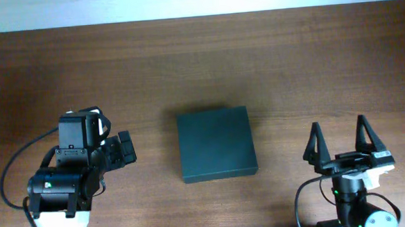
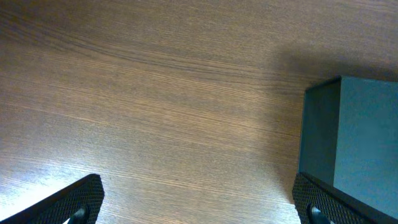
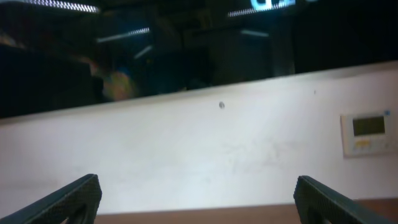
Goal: Pack container
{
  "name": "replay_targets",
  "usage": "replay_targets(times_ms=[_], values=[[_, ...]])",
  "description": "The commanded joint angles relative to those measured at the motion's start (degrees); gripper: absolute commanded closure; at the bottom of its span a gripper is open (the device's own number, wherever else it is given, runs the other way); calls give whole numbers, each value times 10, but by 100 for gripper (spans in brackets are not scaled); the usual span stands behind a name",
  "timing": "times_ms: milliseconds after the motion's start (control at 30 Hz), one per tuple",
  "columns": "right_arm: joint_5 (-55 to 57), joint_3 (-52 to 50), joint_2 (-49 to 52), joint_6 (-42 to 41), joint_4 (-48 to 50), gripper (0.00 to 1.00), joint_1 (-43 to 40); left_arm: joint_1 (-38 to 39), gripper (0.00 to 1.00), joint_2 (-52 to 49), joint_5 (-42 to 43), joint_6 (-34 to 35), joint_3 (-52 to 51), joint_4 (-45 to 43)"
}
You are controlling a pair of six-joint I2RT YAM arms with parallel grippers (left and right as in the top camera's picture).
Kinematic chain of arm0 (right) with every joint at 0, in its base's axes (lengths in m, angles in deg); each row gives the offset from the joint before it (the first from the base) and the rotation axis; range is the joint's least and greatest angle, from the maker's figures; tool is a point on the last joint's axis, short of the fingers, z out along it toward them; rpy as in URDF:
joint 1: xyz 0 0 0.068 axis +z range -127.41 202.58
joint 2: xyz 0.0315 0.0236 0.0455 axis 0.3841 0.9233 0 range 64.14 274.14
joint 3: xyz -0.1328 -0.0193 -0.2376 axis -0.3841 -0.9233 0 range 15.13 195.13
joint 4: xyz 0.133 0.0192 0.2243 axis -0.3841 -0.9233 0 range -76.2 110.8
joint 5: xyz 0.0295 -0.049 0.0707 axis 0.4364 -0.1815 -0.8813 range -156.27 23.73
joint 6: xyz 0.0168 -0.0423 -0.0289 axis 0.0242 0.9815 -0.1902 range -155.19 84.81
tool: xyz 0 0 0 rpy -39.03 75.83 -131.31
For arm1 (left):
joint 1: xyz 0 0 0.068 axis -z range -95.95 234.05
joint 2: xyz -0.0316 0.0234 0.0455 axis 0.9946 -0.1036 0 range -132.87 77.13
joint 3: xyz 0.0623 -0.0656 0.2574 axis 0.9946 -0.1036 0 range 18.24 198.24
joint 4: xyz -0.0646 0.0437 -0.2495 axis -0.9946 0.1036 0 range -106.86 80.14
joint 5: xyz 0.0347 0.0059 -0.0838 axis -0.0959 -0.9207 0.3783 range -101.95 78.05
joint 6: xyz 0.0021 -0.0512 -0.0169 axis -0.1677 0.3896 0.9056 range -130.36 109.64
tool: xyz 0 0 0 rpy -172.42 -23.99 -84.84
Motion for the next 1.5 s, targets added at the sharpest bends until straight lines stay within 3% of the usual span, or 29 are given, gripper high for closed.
replay_targets(times_ms=[0,400,633,1200,1467], values=[[5,-22,-6,-1,5,1,3,-1,1,-2,5,2,-2,-1],[6,-81,-6,-1,93,1,3,-1,1,-2,5,2,-2,-1],[23,-82,-6,1,87,1,3,-1,1,-3,5,2,-2,-1],[35,-82,-7,1,-164,1,3,-1,1,-3,5,2,-2,-1],[35,-82,-7,6,-186,1,3,-1,1,-3,5,2,-2,-1]])
